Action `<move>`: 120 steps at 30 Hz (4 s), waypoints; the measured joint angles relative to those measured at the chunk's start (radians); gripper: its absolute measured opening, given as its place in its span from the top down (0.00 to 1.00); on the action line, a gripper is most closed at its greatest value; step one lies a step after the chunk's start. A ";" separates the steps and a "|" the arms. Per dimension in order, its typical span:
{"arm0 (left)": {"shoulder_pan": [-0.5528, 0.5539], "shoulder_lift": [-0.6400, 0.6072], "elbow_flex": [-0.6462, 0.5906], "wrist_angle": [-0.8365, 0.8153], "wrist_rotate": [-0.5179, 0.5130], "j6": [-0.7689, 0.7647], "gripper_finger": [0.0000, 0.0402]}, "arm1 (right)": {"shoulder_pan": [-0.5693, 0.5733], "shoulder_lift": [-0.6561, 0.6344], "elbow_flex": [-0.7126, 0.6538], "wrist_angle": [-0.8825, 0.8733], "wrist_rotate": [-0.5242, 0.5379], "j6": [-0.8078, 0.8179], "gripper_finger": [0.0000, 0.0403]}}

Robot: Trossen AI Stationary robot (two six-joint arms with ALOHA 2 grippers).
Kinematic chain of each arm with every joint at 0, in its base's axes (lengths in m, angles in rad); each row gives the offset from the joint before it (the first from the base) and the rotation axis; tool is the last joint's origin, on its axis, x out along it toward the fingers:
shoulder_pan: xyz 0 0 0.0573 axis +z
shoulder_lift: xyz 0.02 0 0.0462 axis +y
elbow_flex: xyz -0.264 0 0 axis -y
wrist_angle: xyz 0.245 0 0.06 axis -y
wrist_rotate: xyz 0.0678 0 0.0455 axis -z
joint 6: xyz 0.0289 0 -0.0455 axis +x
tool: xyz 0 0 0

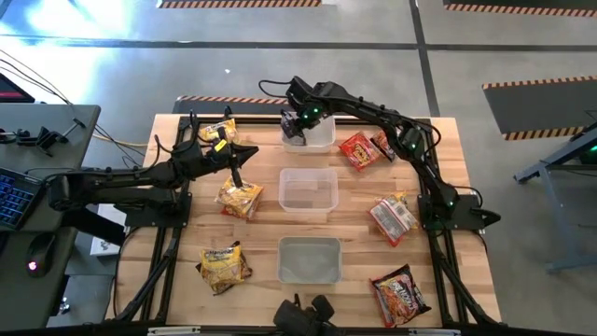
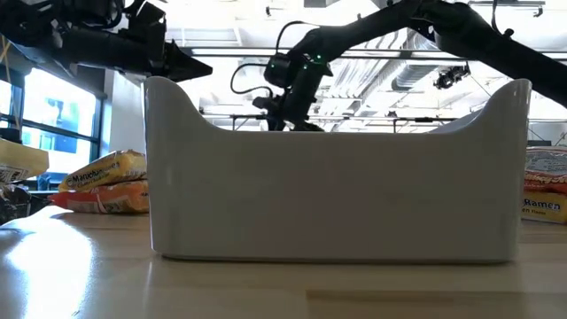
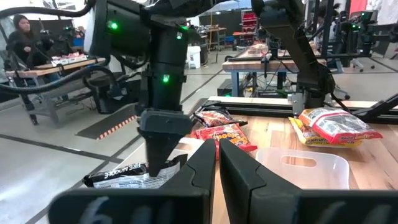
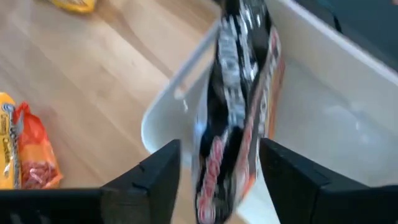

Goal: Sort Maruchan noodles
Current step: Put the black noodle pack into the white bin

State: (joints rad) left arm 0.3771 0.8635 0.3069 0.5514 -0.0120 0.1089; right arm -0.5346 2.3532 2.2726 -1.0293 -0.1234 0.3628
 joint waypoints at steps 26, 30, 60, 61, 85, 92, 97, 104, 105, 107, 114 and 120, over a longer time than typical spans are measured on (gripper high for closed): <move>0.000 0.000 0.000 0.000 0.000 -0.001 0.97 | -0.005 0.022 -0.012 0.035 -0.067 0.036 0.87; 0.000 0.000 0.000 0.000 0.000 -0.001 0.97 | -0.009 0.022 -0.007 0.037 -0.081 0.091 0.97; -0.001 0.000 0.000 0.009 0.031 -0.046 0.97 | 0.014 0.013 0.013 0.042 0.056 0.160 0.61; -0.001 0.000 0.000 0.014 0.031 -0.046 0.97 | 0.014 0.013 0.013 0.041 0.075 0.153 0.57; -0.001 0.000 0.000 0.021 0.031 -0.046 0.97 | 0.020 0.056 0.013 0.073 0.048 0.100 0.91; -0.001 0.000 0.000 0.019 0.031 -0.052 0.97 | 0.018 0.057 0.045 0.090 0.046 0.131 0.99; -0.001 0.000 0.000 0.014 0.038 -0.052 0.97 | 0.011 0.057 0.071 0.071 0.076 0.205 1.00; -0.001 0.000 0.000 0.014 0.045 -0.052 0.97 | 0.011 0.057 0.074 0.070 0.121 0.274 1.00; -0.001 0.000 0.000 0.014 0.045 -0.053 0.97 | 0.011 0.057 0.074 0.070 0.121 0.274 1.00; -0.001 0.000 0.000 0.014 0.046 -0.053 0.97 | 0.011 0.051 0.074 0.072 0.118 0.262 1.00; -0.001 0.000 0.000 0.014 0.047 -0.053 0.97 | 0.012 0.043 0.076 0.035 0.003 0.198 0.95; -0.001 0.000 0.000 0.019 0.047 -0.053 0.97 | 0.035 0.043 0.076 0.025 0.067 0.167 0.67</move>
State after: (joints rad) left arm 0.3759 0.8639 0.3070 0.5701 0.0345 0.0563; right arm -0.4999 2.3962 2.3482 -1.0040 -0.0562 0.5302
